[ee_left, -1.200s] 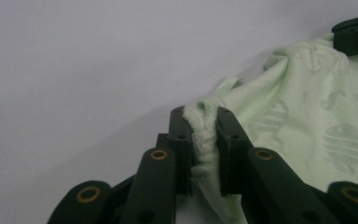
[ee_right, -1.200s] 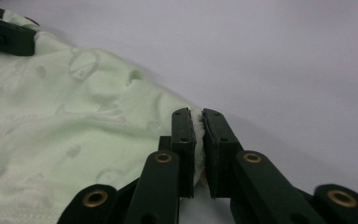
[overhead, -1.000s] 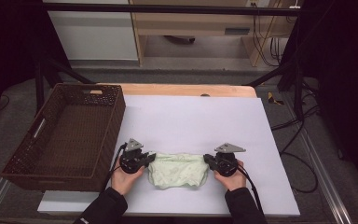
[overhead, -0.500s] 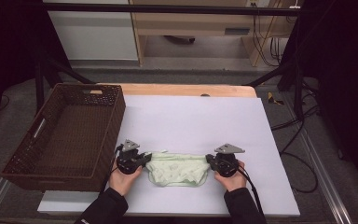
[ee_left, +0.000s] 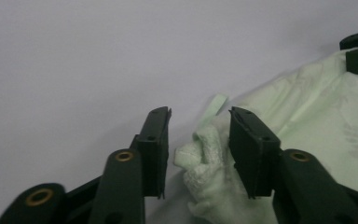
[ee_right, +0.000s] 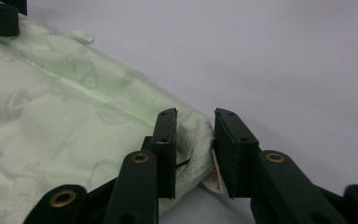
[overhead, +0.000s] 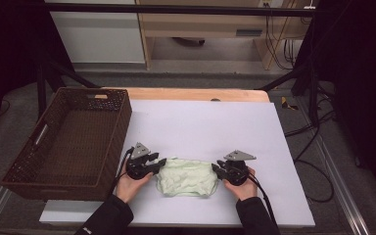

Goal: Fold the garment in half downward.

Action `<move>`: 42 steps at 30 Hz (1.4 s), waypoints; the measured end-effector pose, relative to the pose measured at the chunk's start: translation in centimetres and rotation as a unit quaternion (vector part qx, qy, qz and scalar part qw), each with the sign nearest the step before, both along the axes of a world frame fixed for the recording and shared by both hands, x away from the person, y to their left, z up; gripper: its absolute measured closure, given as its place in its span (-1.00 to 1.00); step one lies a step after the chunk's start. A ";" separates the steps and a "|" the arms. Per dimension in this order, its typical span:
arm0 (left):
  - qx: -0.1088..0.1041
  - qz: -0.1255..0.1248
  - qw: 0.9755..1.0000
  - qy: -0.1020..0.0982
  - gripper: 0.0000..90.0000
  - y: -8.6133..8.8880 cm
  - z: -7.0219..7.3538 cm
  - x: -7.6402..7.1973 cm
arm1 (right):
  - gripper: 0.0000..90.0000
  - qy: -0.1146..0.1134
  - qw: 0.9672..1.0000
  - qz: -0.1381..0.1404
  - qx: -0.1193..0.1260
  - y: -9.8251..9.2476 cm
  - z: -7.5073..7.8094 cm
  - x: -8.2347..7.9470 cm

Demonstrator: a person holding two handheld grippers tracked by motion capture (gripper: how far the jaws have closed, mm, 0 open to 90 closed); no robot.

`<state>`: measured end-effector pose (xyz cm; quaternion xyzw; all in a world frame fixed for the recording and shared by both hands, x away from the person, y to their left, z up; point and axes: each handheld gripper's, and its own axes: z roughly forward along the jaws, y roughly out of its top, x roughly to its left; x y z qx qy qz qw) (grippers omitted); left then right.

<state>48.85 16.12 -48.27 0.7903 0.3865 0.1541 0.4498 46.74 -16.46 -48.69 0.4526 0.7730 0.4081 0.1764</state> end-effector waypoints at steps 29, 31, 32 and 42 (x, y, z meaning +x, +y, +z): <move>-0.055 0.014 0.998 0.006 -0.29 1.4 1.3 -0.9 | 0.06 -0.030 0.999 0.013 0.044 -0.8 1.6 -1.4; -0.062 0.008 0.998 0.008 -0.40 1.6 1.5 -1.1 | -0.09 -0.033 0.998 0.020 0.050 -0.8 1.8 -1.7; -0.065 0.005 0.998 0.012 -0.49 1.7 1.5 -1.2 | -0.16 -0.035 0.998 0.024 0.053 -0.9 1.8 -1.8; -0.071 -0.002 0.997 0.019 -0.84 2.2 2.2 -2.2 | -0.66 -0.042 0.994 0.060 0.078 -0.4 2.3 -3.1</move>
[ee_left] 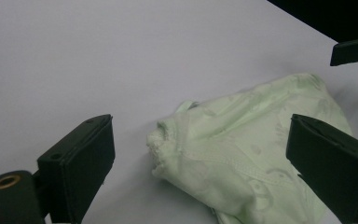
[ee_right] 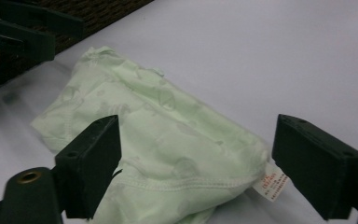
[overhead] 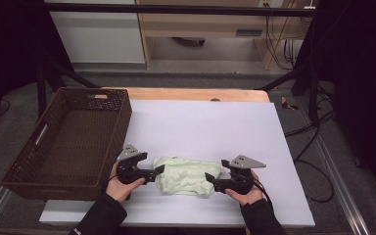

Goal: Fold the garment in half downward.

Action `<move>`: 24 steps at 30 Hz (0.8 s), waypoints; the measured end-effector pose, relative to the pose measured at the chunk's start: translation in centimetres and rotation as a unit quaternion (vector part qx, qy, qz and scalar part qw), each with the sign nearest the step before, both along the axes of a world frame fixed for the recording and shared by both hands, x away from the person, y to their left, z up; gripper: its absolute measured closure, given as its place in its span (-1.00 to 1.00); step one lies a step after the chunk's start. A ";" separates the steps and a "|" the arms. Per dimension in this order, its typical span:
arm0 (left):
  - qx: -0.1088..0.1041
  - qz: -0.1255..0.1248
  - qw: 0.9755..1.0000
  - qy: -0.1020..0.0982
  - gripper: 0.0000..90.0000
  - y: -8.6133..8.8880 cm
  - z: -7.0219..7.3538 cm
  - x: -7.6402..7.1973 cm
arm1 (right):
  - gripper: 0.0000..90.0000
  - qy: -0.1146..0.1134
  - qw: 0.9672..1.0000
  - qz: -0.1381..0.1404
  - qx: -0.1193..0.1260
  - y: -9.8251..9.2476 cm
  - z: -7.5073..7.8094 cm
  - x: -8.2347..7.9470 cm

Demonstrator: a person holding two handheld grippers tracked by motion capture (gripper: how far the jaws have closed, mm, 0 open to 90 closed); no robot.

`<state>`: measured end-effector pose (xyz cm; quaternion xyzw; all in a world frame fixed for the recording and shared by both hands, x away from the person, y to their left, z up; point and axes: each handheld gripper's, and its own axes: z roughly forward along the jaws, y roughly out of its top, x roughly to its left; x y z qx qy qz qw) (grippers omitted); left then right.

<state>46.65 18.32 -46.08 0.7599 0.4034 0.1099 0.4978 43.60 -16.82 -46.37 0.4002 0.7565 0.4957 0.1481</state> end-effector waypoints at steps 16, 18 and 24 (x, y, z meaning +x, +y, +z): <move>0.000 -0.015 1.000 0.005 -0.90 -0.4 0.3 0.3 | -0.92 0.011 0.999 0.037 -0.003 2.5 0.4 -1.0; -0.001 -0.012 1.000 0.006 -0.90 -0.3 0.3 0.4 | -0.92 0.013 0.999 0.039 -0.005 2.8 0.4 -1.1; -0.003 -0.010 1.000 0.004 -0.90 -0.4 0.4 0.7 | -0.93 0.013 0.999 0.043 -0.007 3.5 0.3 -1.4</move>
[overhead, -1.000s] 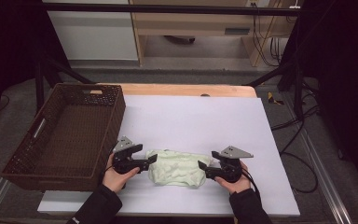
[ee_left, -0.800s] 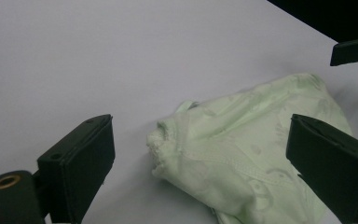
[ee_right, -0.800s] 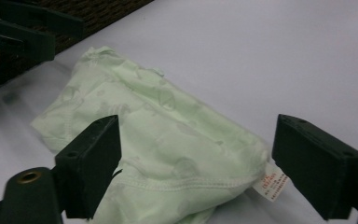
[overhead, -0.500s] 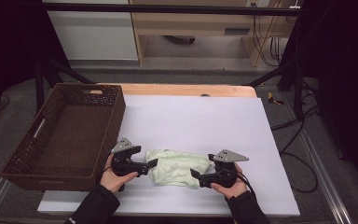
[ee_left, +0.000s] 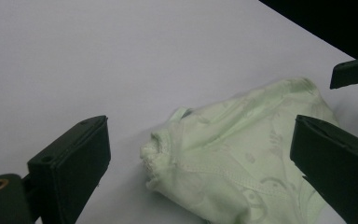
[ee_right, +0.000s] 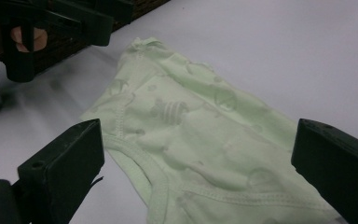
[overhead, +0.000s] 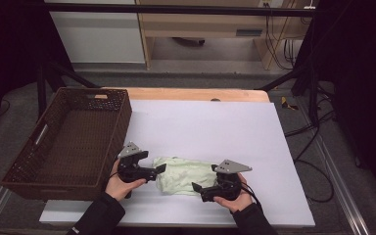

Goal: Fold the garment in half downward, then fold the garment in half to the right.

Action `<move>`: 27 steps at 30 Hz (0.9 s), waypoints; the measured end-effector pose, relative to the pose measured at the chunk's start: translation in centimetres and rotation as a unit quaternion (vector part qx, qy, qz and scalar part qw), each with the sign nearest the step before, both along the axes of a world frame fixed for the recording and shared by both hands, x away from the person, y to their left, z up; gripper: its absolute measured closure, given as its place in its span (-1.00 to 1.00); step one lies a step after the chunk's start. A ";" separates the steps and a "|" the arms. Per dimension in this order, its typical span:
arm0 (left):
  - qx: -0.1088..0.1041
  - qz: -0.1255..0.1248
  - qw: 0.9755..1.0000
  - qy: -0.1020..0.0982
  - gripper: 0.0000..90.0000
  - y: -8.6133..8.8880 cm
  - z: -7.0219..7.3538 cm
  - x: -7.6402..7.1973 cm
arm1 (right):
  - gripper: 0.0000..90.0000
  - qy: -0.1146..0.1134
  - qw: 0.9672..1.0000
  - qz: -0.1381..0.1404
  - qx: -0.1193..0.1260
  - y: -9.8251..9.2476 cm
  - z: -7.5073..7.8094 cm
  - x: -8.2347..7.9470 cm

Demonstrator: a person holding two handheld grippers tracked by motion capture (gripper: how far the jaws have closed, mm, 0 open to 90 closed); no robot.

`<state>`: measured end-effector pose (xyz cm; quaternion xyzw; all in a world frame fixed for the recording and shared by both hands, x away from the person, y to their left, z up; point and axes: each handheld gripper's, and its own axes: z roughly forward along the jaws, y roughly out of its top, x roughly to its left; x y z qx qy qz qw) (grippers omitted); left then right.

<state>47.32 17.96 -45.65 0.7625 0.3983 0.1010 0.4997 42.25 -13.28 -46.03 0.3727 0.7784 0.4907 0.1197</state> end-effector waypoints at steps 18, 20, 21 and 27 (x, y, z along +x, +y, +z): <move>0.008 0.030 0.999 0.019 -0.87 -0.1 -0.9 1.3 | -0.95 0.003 1.000 0.027 -0.007 2.5 -0.2 -0.7; 0.016 0.032 0.999 0.021 -0.85 -0.2 -1.0 1.4 | -0.95 0.002 1.000 0.028 -0.009 2.6 -0.3 -0.7; 0.019 0.032 0.999 0.023 -0.82 -0.3 -1.1 1.5 | -0.95 0.004 0.999 0.030 -0.011 2.7 -0.3 -0.7; 0.036 0.031 0.998 0.032 -0.63 -0.6 -1.7 1.7 | -0.95 0.005 0.999 0.035 -0.013 3.2 -0.5 -0.8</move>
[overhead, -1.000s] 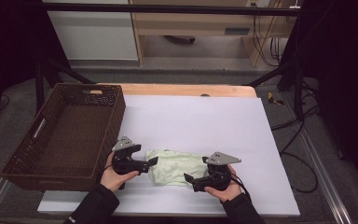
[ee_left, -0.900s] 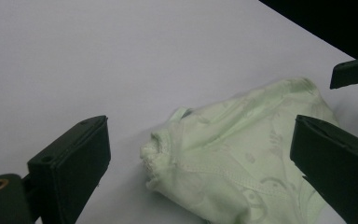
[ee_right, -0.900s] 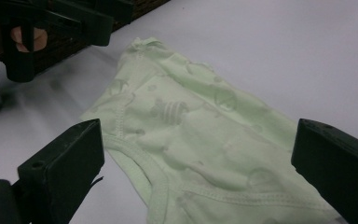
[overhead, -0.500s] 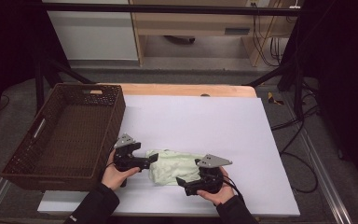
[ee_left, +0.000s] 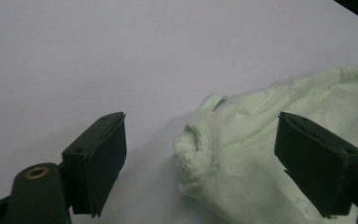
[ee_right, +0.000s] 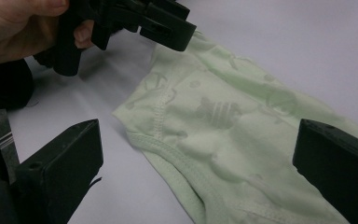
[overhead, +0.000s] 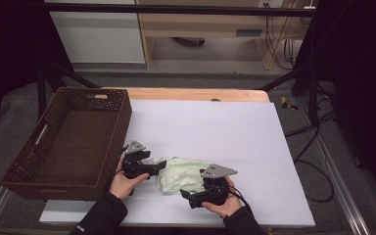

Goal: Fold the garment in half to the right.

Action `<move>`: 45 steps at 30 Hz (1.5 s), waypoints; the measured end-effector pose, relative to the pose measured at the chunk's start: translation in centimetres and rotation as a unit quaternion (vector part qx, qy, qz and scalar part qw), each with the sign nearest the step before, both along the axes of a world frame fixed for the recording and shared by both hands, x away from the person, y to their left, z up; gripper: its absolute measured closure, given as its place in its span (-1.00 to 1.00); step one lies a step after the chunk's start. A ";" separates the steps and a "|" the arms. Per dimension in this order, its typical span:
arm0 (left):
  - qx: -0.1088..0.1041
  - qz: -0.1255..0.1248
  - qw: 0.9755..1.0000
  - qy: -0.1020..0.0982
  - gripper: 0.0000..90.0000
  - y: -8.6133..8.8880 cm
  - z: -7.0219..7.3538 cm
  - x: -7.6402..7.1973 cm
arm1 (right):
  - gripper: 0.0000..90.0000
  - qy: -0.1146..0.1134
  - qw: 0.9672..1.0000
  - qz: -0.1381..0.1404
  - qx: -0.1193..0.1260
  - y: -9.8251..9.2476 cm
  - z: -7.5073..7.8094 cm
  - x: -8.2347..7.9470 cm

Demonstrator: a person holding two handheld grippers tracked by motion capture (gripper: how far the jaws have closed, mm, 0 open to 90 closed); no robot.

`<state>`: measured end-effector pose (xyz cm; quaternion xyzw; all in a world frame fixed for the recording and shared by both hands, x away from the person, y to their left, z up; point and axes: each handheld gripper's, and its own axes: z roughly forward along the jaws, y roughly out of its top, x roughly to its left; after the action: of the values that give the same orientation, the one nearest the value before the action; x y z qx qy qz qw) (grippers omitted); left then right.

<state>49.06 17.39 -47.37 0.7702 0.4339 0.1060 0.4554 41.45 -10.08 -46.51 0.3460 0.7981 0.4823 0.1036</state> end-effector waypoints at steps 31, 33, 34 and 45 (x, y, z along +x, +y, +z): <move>0.023 0.002 1.000 0.015 0.50 -1.6 -1.3 0.7 | -0.84 -0.001 1.000 0.016 -0.014 3.8 -0.2 -0.1; 0.028 0.003 1.000 0.013 0.55 -1.7 -1.3 0.8 | -0.81 -0.003 1.000 0.019 -0.015 4.2 -0.2 -0.1; 0.030 0.004 0.999 0.011 0.57 -1.8 -1.3 0.8 | -0.80 -0.003 1.000 0.021 -0.016 4.3 -0.2 -0.1; 0.054 -0.011 0.998 -0.002 0.65 -2.1 -1.3 0.8 | -0.55 -0.001 0.998 0.040 -0.041 6.5 -0.5 0.3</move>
<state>49.87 15.28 -48.65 0.7982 0.4180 0.1260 0.4150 41.79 -3.57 -47.04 0.3090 0.8301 0.4536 0.0991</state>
